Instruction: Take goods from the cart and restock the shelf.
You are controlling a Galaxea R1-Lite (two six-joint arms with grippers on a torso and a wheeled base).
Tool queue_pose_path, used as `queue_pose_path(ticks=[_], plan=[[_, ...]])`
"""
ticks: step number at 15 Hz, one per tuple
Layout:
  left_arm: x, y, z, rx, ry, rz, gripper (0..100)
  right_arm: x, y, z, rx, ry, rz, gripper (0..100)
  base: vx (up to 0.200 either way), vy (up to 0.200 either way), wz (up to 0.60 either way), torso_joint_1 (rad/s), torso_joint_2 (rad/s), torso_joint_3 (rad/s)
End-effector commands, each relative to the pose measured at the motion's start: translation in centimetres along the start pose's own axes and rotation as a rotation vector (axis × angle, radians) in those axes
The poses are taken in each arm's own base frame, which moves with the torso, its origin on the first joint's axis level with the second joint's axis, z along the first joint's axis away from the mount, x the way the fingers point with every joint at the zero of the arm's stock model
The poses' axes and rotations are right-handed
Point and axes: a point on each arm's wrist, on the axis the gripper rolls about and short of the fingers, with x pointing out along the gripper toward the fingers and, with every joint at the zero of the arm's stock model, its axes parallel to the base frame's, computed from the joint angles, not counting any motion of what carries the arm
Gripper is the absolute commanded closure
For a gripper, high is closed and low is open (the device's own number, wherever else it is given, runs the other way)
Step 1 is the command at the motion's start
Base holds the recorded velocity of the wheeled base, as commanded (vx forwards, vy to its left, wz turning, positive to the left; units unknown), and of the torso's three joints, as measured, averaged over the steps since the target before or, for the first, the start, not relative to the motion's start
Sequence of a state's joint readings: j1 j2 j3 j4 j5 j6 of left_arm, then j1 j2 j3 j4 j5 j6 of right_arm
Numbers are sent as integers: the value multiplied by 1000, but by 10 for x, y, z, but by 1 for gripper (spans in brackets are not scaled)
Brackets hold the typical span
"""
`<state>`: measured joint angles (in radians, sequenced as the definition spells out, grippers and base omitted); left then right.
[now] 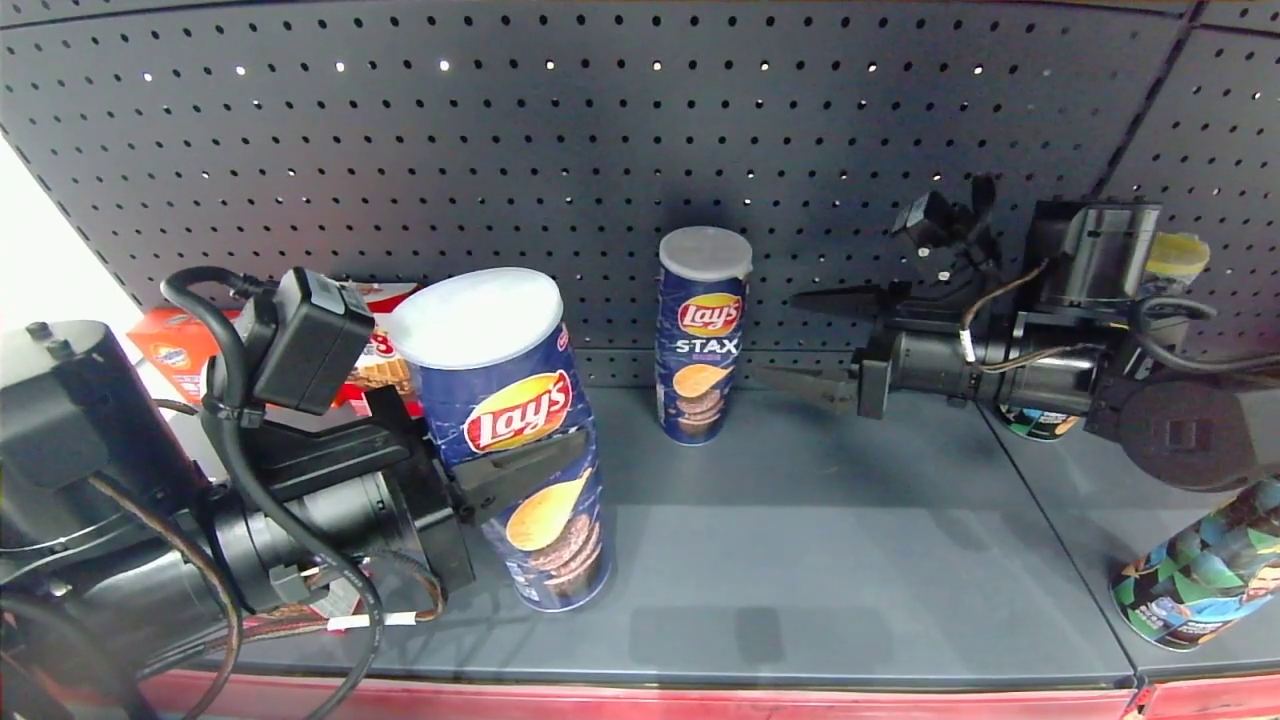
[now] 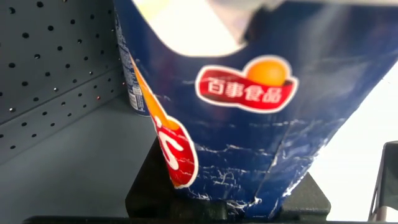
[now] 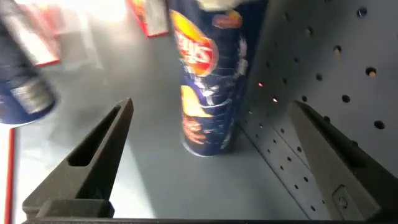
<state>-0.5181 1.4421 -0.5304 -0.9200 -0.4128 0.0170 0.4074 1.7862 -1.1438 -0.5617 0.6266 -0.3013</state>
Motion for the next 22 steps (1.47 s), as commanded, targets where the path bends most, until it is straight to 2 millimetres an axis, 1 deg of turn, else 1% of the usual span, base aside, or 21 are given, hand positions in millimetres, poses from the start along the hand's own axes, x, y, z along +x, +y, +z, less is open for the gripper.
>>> queue_pose_path(ticks=[1,3,7,8,11,13,18,20,22], plan=[[0,0,-1,-2,3,0,100,12,-2,-7,25,13,-1,0,0,0,0,0,0,0],[0,0,-2,-3,6,0,100,21,4,-4,64,12,-11,0,0,0,0,0,0,0],[-1,1,-2,-3,6,6,100,36,3,-13,74,27,-3,0,0,0,0,0,0,0],[-1,2,-2,-3,6,10,100,37,4,-14,76,29,0,0,0,0,0,0,0,0],[-1,3,-2,-3,6,10,100,39,14,-18,86,43,27,0,0,0,0,0,0,0],[-1,3,-2,-3,6,10,100,35,19,-21,96,59,35,0,0,0,0,0,0,0],[-1,2,-2,-3,6,9,100,12,33,-21,109,83,36,0,0,0,0,0,0,0],[-1,2,-2,-3,6,9,100,12,31,-23,109,92,9,0,0,0,0,0,0,0],[-2,3,-2,-3,8,10,100,18,20,-27,108,94,-16,0,0,0,0,0,0,0]])
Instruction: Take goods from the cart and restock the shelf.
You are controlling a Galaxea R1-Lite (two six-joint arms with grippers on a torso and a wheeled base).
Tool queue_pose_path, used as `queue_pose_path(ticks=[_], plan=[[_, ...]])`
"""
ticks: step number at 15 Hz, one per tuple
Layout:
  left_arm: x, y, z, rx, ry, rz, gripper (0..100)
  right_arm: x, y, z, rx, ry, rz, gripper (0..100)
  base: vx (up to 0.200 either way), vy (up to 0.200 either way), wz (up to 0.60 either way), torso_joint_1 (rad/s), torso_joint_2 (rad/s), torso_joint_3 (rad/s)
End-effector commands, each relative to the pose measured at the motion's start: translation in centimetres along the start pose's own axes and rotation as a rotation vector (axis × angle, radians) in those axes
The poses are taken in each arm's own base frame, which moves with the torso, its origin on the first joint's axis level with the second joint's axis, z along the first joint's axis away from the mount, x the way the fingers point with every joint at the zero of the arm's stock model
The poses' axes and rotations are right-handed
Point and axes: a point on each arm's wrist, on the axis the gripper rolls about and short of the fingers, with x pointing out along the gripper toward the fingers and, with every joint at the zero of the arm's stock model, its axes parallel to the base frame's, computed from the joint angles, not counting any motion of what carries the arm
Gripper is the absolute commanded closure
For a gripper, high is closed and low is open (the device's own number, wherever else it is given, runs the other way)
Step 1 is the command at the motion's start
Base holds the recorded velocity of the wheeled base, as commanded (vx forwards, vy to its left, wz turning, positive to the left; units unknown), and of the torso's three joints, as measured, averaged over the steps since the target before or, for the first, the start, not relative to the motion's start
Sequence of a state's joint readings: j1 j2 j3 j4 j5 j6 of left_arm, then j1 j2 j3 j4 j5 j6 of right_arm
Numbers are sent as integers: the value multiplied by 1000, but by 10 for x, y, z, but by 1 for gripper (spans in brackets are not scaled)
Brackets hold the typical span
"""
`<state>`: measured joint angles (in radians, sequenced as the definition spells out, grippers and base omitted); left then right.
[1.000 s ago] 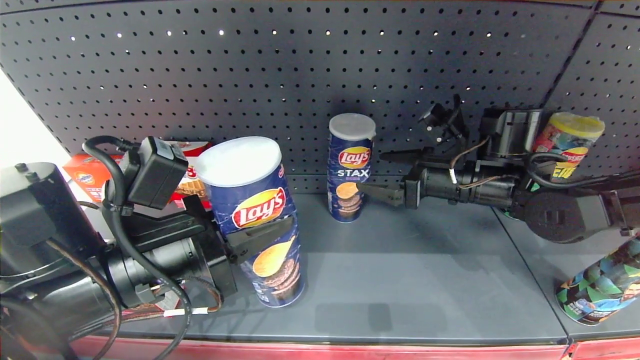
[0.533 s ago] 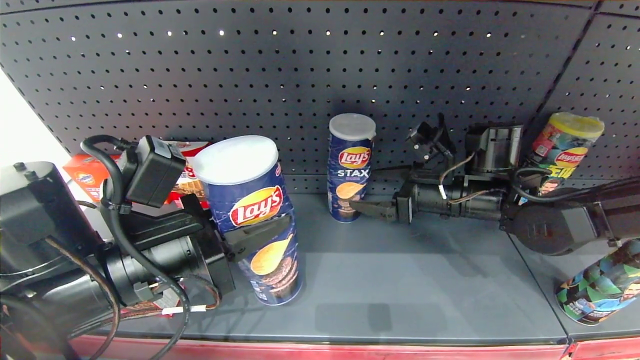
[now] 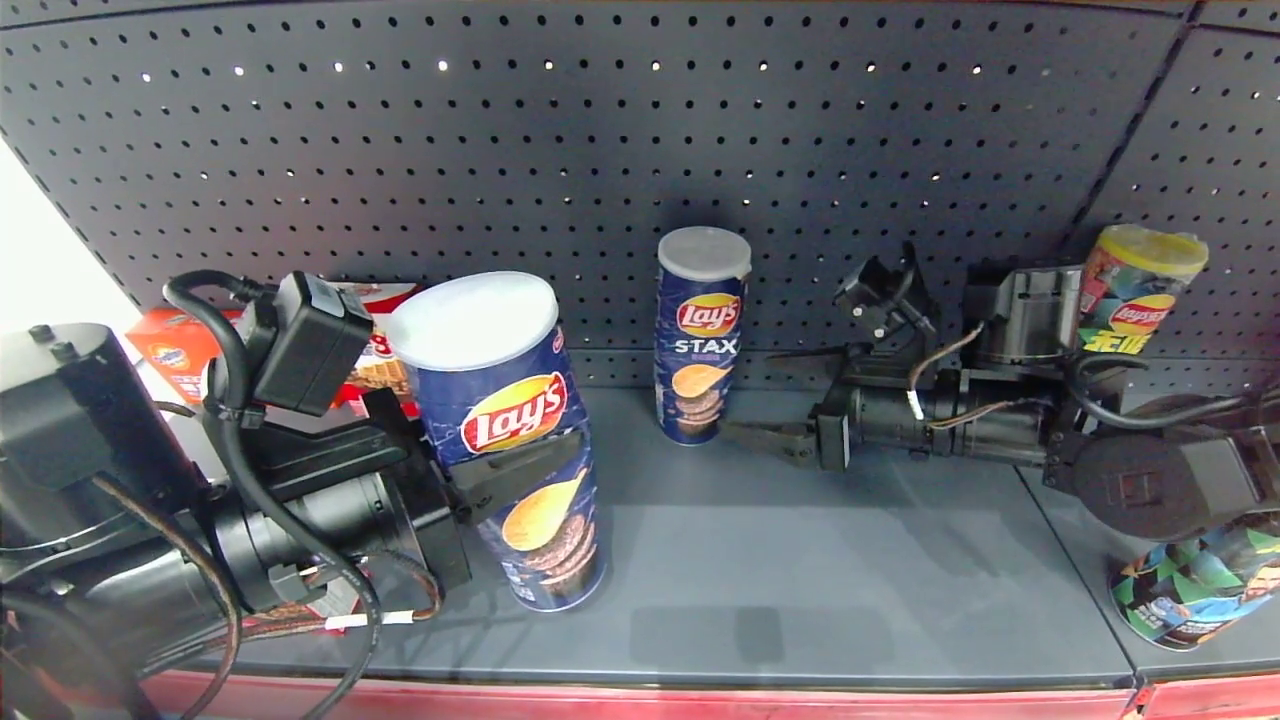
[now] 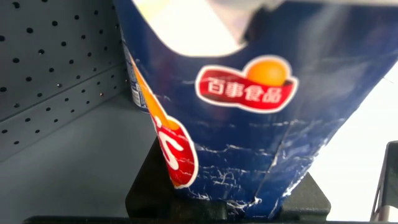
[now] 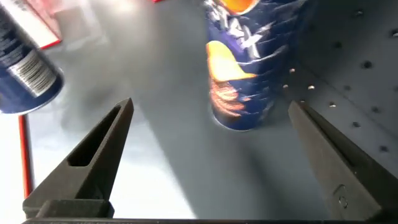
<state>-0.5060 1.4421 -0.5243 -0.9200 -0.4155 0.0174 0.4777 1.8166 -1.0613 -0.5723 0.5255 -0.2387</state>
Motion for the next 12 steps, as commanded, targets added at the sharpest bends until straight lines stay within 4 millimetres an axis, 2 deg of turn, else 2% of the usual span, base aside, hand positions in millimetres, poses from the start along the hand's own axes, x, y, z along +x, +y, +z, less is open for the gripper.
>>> queue_pose_path(ticks=[1,4,6,10,12], plan=[[0,0,-1,-1,2,1,100,5,-8,1,-6,-11,-12,0,0,0,0,0,0,0],[1,1,-2,-5,9,1,100,28,-20,2,-18,-30,-15,0,0,0,0,0,0,0],[3,1,-3,-5,10,1,100,36,-21,0,-19,-31,-8,0,0,0,0,0,0,0],[6,3,-4,-8,16,1,100,54,-13,-6,-15,-23,33,0,0,0,0,0,0,0],[6,3,-4,-8,17,1,100,54,-10,-7,-13,-18,39,0,0,0,0,0,0,0]])
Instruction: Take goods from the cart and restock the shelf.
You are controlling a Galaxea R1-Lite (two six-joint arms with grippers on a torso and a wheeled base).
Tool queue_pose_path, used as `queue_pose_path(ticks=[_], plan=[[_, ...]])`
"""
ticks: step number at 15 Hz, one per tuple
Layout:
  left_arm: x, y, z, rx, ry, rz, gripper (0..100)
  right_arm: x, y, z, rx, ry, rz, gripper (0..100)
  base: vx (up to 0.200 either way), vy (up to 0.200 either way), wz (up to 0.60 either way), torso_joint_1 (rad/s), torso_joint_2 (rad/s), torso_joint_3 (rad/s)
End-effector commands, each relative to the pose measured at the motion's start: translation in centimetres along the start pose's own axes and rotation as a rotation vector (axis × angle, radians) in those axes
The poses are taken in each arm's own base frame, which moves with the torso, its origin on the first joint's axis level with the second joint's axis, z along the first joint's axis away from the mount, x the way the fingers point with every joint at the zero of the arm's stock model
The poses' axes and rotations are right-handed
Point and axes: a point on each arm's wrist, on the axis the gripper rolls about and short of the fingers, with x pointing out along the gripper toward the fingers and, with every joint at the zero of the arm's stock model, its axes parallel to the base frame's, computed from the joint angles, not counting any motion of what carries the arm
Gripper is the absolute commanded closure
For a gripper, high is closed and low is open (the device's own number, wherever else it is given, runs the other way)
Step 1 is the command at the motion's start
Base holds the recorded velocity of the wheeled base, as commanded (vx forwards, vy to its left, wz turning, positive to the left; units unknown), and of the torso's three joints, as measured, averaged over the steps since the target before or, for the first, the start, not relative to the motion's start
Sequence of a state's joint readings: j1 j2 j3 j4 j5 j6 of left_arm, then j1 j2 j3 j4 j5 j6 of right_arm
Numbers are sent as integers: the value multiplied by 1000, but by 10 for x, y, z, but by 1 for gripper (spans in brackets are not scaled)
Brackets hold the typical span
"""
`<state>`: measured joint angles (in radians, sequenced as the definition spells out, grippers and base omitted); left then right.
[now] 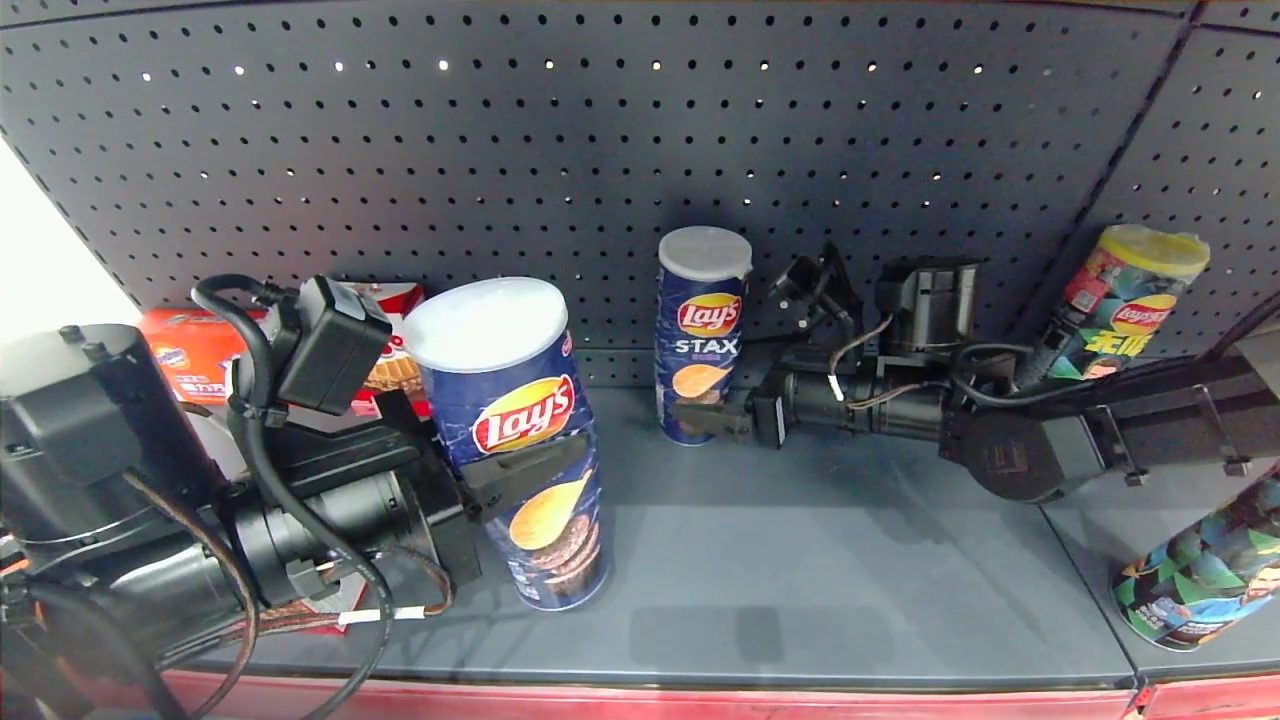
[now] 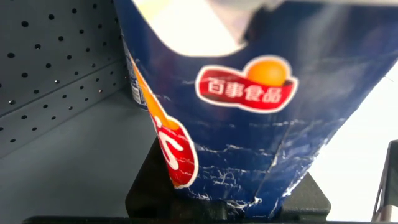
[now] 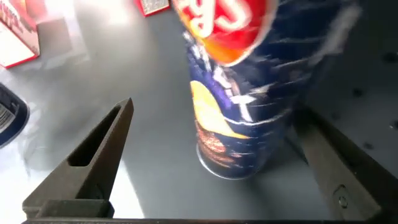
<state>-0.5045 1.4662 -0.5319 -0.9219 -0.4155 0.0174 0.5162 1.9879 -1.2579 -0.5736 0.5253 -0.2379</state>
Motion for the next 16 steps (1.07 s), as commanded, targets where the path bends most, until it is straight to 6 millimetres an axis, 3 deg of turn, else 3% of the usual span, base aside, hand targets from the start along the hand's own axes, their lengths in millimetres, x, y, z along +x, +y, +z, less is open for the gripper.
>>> queue_pose_path(ticks=[1,5,8,10,16], plan=[[1,0,-1,-2,3,0,100,0,4,-5,7,15,8,0,0,0,0,0,0,0],[0,0,-2,-1,6,0,100,-18,18,-5,18,37,22,0,0,0,0,0,0,0],[0,0,-2,-2,7,-1,100,-25,18,-4,14,35,-6,0,0,0,0,0,0,0],[0,0,-2,-3,8,-1,100,-20,12,-4,14,39,-52,0,0,0,0,0,0,0],[0,0,-2,-3,8,-1,100,20,-5,-10,25,9,-58,0,0,0,0,0,0,0]])
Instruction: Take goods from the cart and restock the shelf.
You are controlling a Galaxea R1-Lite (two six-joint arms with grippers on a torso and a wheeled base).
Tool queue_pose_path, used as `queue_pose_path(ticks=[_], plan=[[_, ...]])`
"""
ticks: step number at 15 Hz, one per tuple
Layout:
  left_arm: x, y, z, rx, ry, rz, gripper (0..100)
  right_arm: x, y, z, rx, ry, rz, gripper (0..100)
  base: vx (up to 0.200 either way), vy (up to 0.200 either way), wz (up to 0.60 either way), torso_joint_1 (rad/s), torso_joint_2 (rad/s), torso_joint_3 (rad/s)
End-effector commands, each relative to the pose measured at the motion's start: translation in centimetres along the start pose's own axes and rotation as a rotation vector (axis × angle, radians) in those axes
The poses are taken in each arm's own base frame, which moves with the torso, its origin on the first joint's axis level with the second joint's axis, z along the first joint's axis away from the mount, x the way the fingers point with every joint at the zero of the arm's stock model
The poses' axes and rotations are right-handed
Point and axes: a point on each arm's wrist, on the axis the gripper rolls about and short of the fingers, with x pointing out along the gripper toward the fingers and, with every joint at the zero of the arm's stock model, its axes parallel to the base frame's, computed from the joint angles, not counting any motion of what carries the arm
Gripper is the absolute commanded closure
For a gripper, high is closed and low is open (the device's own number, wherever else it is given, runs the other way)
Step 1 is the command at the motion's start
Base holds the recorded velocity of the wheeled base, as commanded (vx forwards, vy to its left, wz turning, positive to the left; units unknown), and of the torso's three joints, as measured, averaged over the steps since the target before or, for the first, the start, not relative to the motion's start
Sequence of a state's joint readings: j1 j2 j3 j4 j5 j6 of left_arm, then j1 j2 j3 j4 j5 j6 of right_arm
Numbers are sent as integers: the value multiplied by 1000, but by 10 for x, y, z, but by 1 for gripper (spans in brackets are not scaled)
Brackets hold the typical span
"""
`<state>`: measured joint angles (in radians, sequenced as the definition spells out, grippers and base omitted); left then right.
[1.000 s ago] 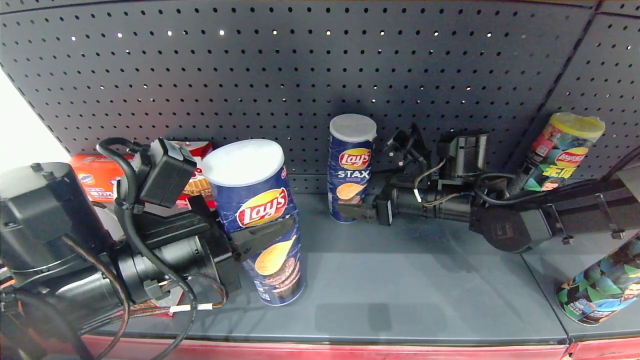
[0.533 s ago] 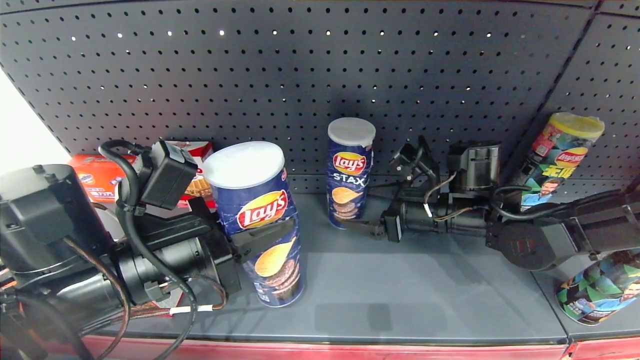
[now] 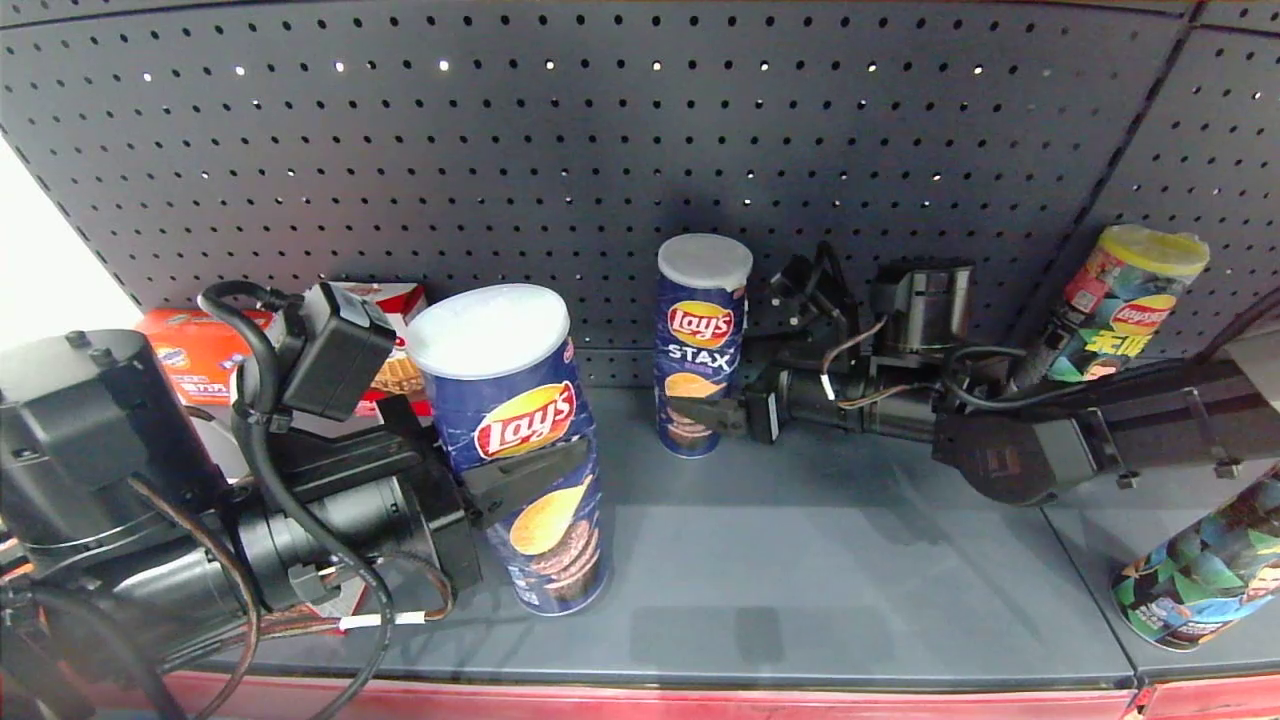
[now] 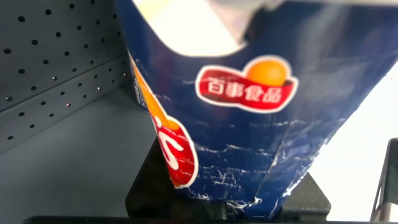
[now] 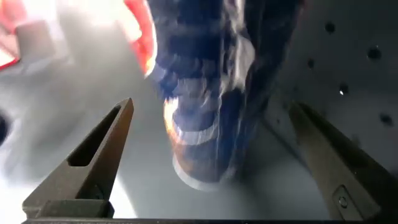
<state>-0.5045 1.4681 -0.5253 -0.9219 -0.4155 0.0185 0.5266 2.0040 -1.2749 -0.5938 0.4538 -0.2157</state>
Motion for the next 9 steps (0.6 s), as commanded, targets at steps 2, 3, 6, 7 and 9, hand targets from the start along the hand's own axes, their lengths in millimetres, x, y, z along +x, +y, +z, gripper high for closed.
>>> queue_pose_path(ticks=[2,3,6,7,9], plan=[[1,0,-1,-2,3,0,100,23,-5,-11,23,-4,7,0,0,0,0,0,0,0],[1,0,-1,-2,3,0,100,26,-7,-11,20,-11,5,0,0,0,0,0,0,0],[1,1,-1,-2,5,3,100,35,-9,-17,13,-24,9,0,0,0,0,0,0,0],[1,1,-1,-2,5,3,100,36,-7,-17,21,-25,13,100,0,0,0,0,0,0],[1,1,-1,-2,5,4,100,36,-5,-16,33,-27,18,100,0,0,0,0,0,0]])
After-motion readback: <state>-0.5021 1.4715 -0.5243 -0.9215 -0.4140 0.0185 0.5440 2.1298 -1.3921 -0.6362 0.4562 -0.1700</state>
